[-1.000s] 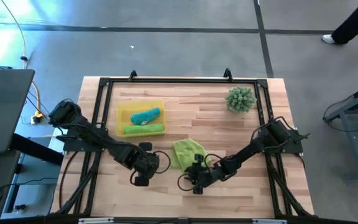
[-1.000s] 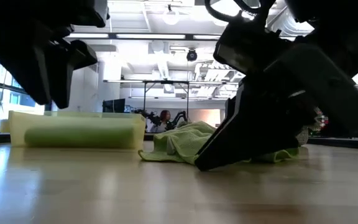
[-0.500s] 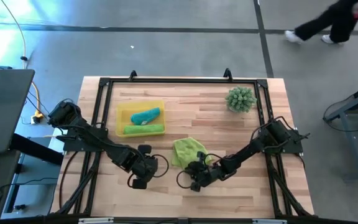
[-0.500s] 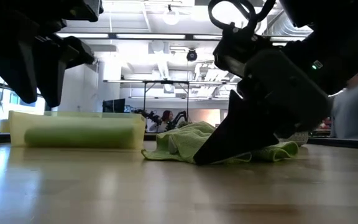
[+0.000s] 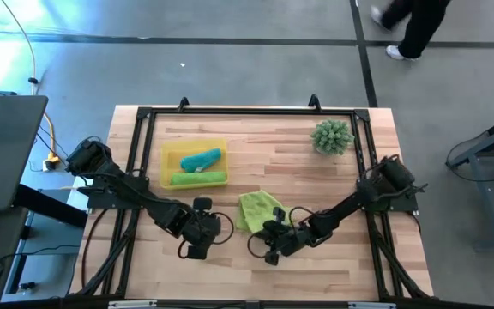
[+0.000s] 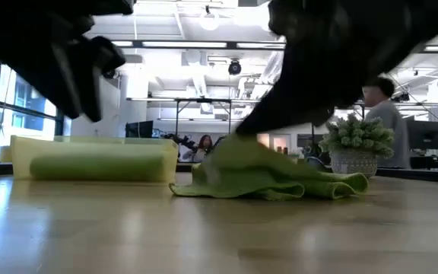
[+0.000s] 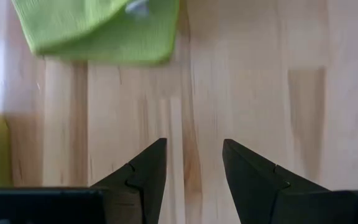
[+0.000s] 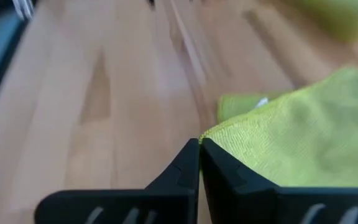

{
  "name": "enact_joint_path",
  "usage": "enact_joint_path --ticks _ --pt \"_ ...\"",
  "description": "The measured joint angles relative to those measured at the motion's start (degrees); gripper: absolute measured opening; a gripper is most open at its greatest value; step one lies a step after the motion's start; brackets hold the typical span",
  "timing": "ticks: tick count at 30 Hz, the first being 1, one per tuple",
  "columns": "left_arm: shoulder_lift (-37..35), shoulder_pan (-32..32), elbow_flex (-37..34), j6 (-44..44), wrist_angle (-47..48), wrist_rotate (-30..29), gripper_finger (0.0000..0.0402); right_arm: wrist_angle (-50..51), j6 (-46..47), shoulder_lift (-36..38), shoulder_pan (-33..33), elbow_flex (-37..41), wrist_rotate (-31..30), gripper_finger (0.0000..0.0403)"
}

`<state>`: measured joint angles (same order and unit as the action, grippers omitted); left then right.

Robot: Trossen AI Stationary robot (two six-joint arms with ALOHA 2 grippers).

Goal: Roll microfiber towels into tight, uniform cylinder then place into a basket
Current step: Fold the light green microfiber towel

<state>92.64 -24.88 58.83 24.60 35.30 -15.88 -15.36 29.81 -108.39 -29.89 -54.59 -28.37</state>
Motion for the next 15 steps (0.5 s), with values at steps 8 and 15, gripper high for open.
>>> enact_joint_path --ticks 8,15 --pt "0.02 0.00 0.00 -9.02 -15.18 -8.75 0.0147 1.95 -3.96 9.05 -1.52 -0.07 -3.99 0.0000" --pt "0.02 0.07 0.00 -19.28 -25.97 -16.72 0.0147 2.76 -9.54 14.15 -3.86 -0.07 -6.12 0.0000"
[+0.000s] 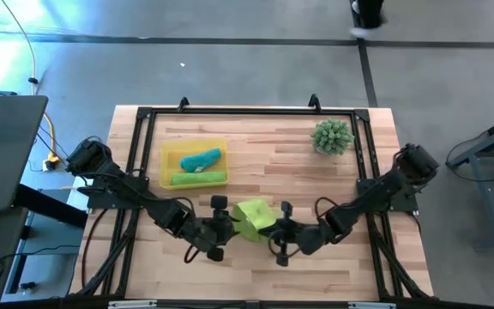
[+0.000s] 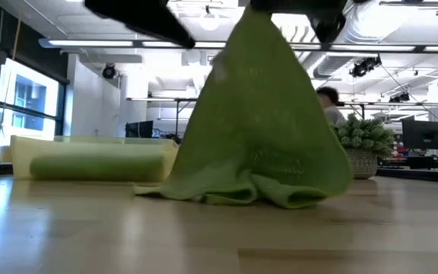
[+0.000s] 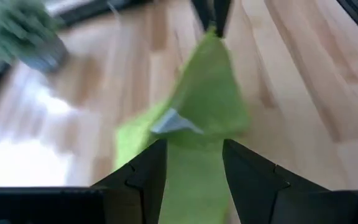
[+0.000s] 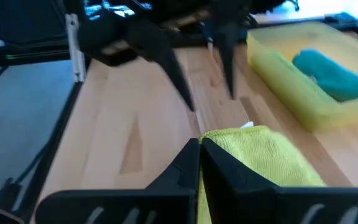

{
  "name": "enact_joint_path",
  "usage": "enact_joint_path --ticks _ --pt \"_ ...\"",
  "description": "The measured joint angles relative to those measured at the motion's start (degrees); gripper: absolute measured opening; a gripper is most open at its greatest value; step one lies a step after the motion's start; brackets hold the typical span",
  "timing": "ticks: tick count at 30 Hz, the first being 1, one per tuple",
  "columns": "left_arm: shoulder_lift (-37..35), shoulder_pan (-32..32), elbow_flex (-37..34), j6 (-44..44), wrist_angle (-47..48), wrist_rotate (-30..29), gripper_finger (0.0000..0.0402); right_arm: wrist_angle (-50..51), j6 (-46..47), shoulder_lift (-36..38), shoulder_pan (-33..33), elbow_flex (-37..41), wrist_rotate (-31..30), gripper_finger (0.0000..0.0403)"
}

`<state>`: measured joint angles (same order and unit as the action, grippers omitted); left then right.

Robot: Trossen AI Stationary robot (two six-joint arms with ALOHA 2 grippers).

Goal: Roll microfiber towels into tight, uniform cylinder then place into a basket
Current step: Fold the light green microfiber towel

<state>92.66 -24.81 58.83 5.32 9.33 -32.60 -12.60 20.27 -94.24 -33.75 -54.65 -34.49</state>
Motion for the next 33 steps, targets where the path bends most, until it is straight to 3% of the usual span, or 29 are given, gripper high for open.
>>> enact_joint_path --ticks 6,17,26,33 --pt "0.00 1.74 0.00 -4.86 -3.33 -2.69 0.0147 -0.27 -3.88 3.61 -1.60 0.00 0.00 0.0000" --pt "4.18 4.17 -4.06 4.85 -3.06 0.67 0.0147 -0.09 -8.41 8.44 -4.18 -0.02 -4.34 0.0000" --pt "6.64 3.03 -10.58 15.62 -7.27 9.46 0.0147 0.58 -8.76 8.44 -4.68 -0.04 -5.22 0.0000" --pt "7.01 1.78 -13.24 19.69 -9.42 9.22 0.0139 1.29 -8.79 8.42 -4.55 -0.04 -5.39 0.0000"
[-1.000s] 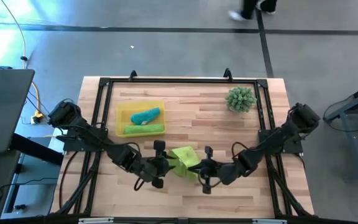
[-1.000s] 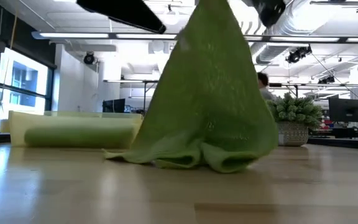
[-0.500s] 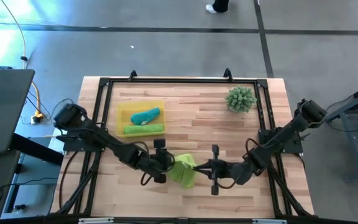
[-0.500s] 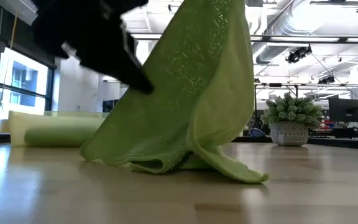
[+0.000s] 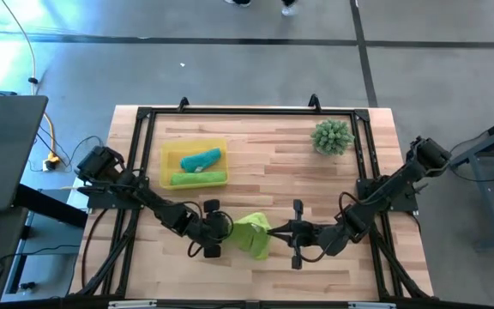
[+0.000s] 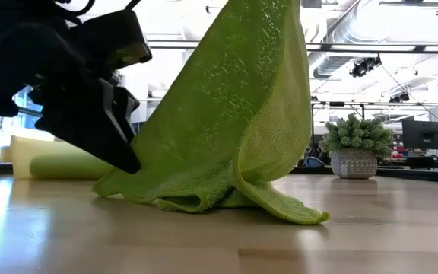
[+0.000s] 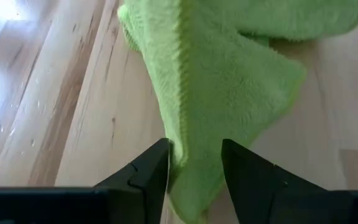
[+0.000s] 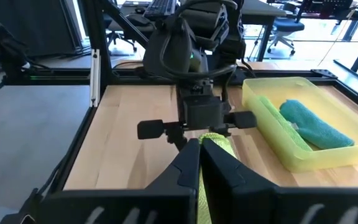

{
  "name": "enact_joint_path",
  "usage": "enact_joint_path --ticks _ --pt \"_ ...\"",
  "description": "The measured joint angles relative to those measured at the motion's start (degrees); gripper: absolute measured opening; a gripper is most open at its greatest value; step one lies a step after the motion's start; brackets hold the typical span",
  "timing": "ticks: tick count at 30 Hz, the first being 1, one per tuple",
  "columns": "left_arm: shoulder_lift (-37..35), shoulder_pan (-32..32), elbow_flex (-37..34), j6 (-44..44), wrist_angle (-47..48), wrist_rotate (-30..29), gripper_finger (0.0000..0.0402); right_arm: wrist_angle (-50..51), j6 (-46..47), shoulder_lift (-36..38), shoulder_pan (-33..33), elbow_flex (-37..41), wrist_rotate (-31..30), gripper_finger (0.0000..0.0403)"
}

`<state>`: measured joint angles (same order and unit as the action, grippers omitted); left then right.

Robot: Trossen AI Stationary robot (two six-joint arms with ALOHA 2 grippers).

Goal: Roll microfiber towels into tight, uniform cylinder then place into a basket
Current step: Fold the light green microfiber towel

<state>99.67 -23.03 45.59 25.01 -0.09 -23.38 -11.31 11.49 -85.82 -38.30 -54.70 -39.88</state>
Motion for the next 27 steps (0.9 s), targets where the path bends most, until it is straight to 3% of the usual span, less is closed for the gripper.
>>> enact_joint_path --ticks 3,9,13,17,21,27 --pt "0.00 0.00 -0.42 0.35 0.50 -0.27 0.0111 0.02 0.00 0.00 0.00 0.00 0.02 0.0000" --pt "-0.04 0.00 -0.33 0.35 1.14 -0.71 0.0011 0.02 0.00 0.00 0.00 0.00 0.02 0.0000" --pt "-1.08 -0.02 0.21 0.35 4.69 -0.21 0.0012 -0.07 0.00 0.00 0.02 0.00 0.02 0.0000" --pt "-3.32 -0.02 3.37 0.35 14.68 -1.37 0.0002 -0.07 -0.02 0.05 0.00 0.00 -1.09 0.0000" --pt "-6.60 -0.37 9.48 0.35 30.52 -6.35 0.0001 1.45 -2.60 1.88 0.00 0.00 -3.38 0.0000" --pt "-12.14 -0.83 19.93 0.34 50.69 -14.32 0.0001 2.77 -10.74 6.89 0.00 -0.04 -12.41 0.0000"
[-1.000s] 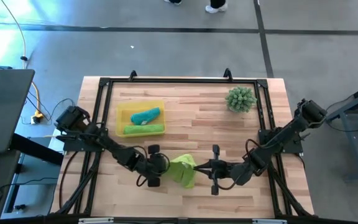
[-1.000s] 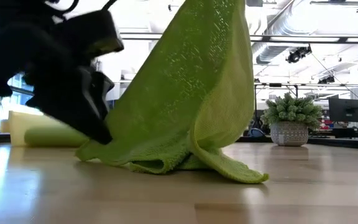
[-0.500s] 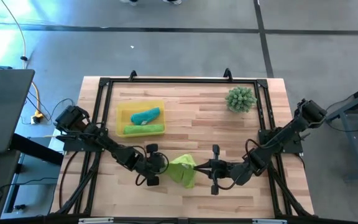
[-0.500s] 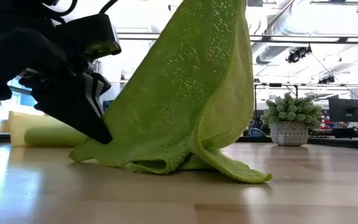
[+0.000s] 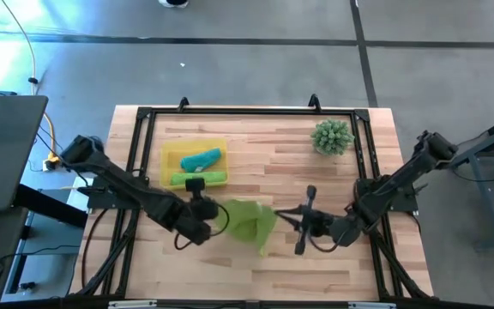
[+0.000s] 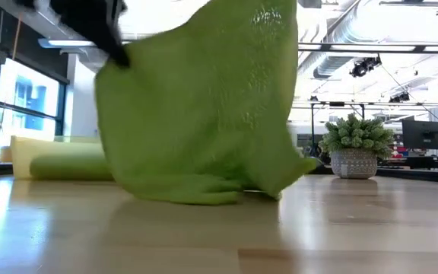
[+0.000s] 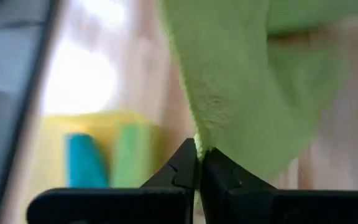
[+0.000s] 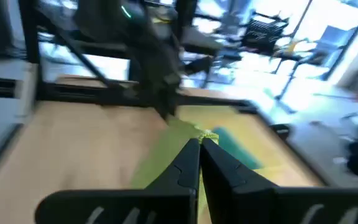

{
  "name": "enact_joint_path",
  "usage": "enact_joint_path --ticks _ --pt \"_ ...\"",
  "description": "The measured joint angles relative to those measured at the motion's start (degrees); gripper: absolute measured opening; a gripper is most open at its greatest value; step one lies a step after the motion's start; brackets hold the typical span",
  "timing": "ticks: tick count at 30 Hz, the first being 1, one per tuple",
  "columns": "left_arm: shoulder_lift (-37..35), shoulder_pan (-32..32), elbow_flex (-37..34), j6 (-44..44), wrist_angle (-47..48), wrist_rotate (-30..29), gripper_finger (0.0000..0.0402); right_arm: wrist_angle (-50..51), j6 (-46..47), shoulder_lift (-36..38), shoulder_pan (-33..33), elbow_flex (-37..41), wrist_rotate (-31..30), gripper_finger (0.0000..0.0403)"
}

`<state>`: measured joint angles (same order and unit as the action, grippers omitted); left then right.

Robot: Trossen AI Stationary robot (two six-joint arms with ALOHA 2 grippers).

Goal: Roll microfiber towels into tight, uniform cylinder then place into a basket
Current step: Fold the light green microfiber towel

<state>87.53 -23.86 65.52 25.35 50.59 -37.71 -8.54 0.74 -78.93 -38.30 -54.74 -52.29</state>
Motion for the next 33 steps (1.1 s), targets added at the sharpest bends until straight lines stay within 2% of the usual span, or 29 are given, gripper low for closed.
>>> enact_joint_path --ticks 4,9,10,12,17,20,23,29,33 --pt "-3.53 0.00 5.01 -1.79 6.60 -5.62 0.0000 2.03 -6.20 1.56 0.98 0.00 -8.02 0.0000" --pt "-7.94 0.59 8.09 -8.26 7.94 -13.07 0.0000 3.57 -16.96 1.78 3.38 0.00 -18.01 0.0000" --pt "-8.66 0.87 8.48 -8.49 7.91 -13.71 0.0000 3.35 -17.38 1.80 4.02 0.00 -18.28 0.0000" --pt "-9.70 1.44 9.44 -7.09 7.90 -10.95 0.0000 3.22 -14.09 1.81 5.00 0.00 -13.66 0.0000" --pt "-10.40 0.51 9.90 -4.07 7.93 4.26 0.0000 4.49 -4.70 1.78 5.51 0.00 7.41 0.0000" --pt "-10.39 -1.13 9.87 -5.41 7.93 8.38 0.0000 4.49 -4.20 1.78 5.36 0.00 12.25 0.0000" --pt "-10.39 -2.28 9.87 -6.94 7.95 2.97 0.0000 4.65 -6.98 1.78 5.29 0.00 10.18 0.0000" --pt "-10.39 -1.68 9.87 -12.38 8.78 -14.95 0.0000 6.70 -12.85 1.78 6.93 0.00 -7.29 0.0000" --pt "-10.37 1.14 9.87 -17.03 8.76 -18.24 0.0000 7.50 -18.46 1.78 9.60 0.00 -8.62 0.0000"
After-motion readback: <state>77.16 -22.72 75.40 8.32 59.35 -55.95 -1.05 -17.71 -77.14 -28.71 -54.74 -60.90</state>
